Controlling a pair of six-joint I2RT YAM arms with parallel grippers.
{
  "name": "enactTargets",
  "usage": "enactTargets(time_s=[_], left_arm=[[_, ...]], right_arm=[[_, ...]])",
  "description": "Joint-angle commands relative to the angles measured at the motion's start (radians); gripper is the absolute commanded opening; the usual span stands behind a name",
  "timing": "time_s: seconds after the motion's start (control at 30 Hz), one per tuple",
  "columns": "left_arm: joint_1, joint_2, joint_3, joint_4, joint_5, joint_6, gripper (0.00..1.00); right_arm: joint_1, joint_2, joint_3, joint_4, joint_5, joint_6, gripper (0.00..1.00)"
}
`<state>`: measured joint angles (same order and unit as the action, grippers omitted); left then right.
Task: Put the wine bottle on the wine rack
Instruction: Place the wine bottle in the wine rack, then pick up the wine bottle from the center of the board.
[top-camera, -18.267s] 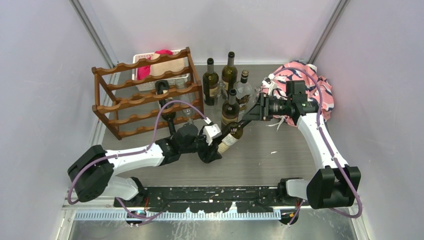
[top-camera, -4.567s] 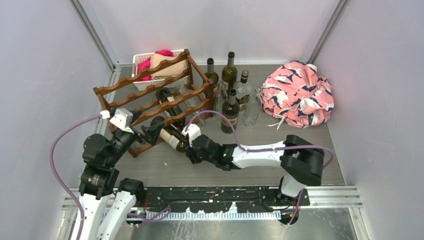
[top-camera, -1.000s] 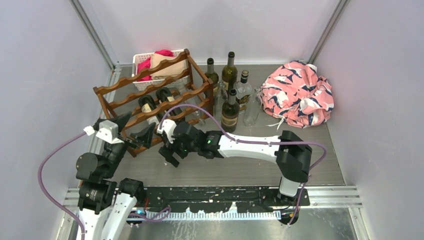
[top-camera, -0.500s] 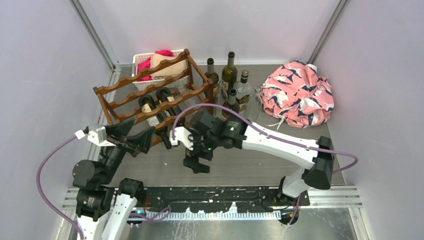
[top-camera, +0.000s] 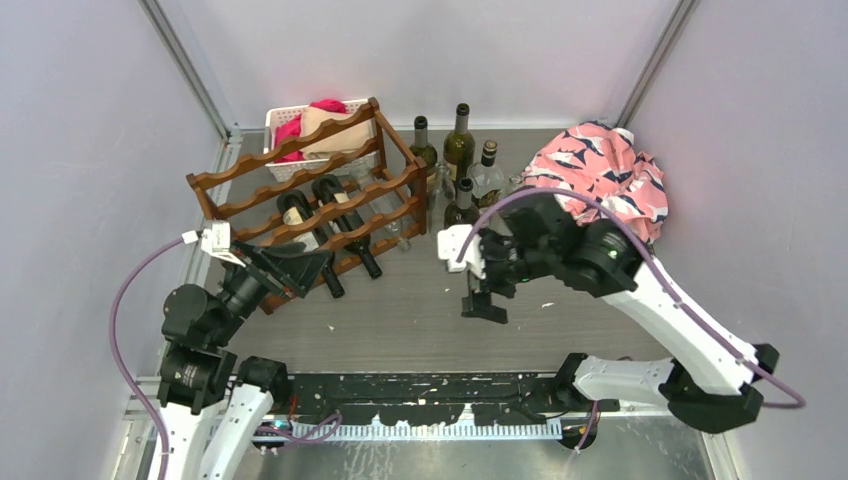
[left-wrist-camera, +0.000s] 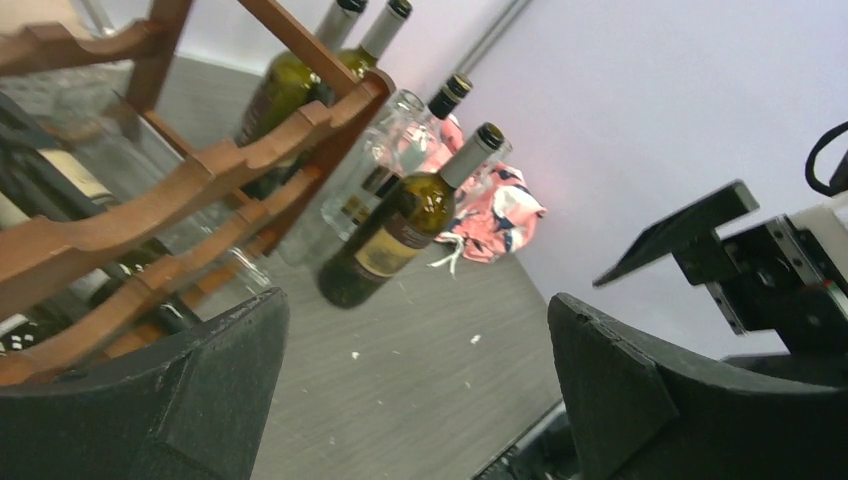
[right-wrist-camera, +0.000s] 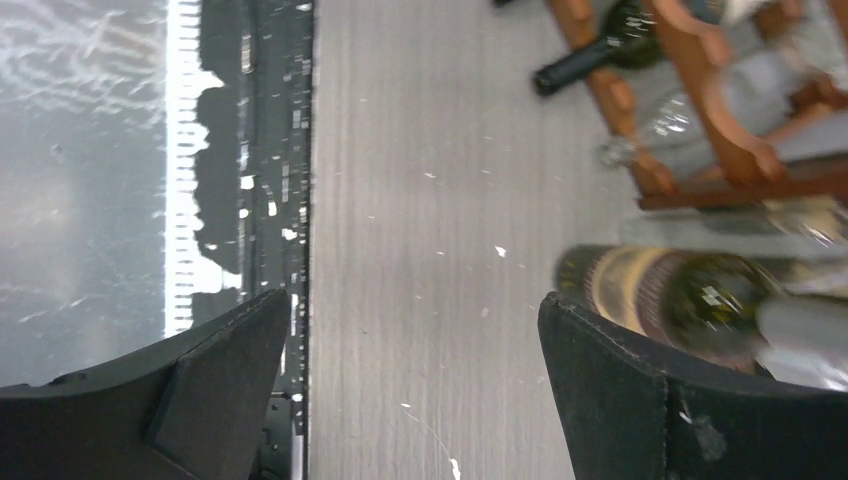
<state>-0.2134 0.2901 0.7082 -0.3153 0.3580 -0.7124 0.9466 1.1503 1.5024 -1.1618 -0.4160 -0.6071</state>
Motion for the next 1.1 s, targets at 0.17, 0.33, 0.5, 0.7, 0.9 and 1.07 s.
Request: enactTargets(time_s=[0.17, 0.33, 0.5, 0.7, 0.9, 1.07], left_arm=[[0.005, 0.140, 0.060, 0.058, 0.195, -0.113, 0.99], [-0.047, 0.217, 0.097, 0.029, 0.216, -0.059, 0.99], [-0.302, 0.317, 0.115, 0.011, 0.030, 0.036, 0.99], [-0.795, 0.547, 0.214, 0.011, -0.445, 0.291, 1.00], [-0.860, 0.745, 0.283, 0.098, -0.532, 0.438, 1.00], [-0.854, 0.806, 0.270, 0.165, -0.495, 0.402, 1.00]], right_arm=[[-0.187, -0.137, -0.045, 0.119, 0.168, 0.123, 1.00], [-0.291, -0.112, 0.000, 0.038, 0.175, 0.182, 1.00], [-0.450, -0.006, 0.087, -0.135, 0.128, 0.156, 1.00], [-0.653, -0.107, -0.106, 0.023, 0.006, 0.192, 1.00], [-0.846, -0.139, -0.409, 0.339, -0.199, 0.344, 1.00], [-1.016, -0.143, -0.510, 0.521, -0.327, 0.395, 1.00]])
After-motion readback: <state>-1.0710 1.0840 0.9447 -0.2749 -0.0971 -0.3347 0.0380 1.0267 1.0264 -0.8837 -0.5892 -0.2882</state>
